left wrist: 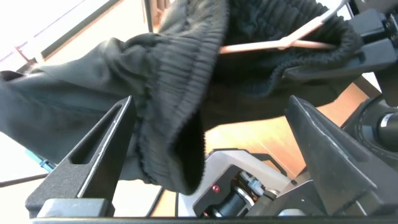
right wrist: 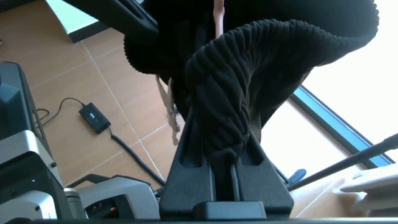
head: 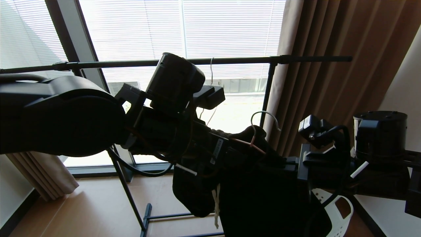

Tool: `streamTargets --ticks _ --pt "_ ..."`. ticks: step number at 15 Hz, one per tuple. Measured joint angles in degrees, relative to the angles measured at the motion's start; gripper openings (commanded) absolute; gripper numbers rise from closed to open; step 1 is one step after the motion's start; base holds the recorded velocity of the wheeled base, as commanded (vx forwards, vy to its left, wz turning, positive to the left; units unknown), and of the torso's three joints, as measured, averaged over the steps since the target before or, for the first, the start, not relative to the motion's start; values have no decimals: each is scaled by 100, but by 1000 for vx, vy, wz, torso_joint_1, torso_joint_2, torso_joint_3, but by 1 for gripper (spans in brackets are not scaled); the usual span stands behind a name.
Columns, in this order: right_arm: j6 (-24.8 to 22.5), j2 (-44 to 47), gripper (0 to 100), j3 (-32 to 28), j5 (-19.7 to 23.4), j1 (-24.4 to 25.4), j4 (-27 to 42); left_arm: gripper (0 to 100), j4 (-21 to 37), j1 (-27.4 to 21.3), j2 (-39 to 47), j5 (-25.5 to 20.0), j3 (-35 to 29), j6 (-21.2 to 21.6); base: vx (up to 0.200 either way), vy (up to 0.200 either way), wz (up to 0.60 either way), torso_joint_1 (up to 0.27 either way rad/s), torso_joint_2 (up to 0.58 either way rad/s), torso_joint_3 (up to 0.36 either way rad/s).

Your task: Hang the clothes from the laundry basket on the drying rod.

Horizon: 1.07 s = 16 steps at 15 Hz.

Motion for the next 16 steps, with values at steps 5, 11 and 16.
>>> streamTargets --ticks 5,11,16 --pt "-1 11 0 13 11 0 2 100 -6 33 -122 18 44 -12 0 0 0 0 0 0" --pt "-30 7 0 66 427 -17 9 100 -9 204 -664 -17 430 13 0 0 0 0 0 0" --pt "-66 -65 0 122 1141 -166 22 100 -11 800 -1523 -778 1061 727 0 0 0 0 0 0"
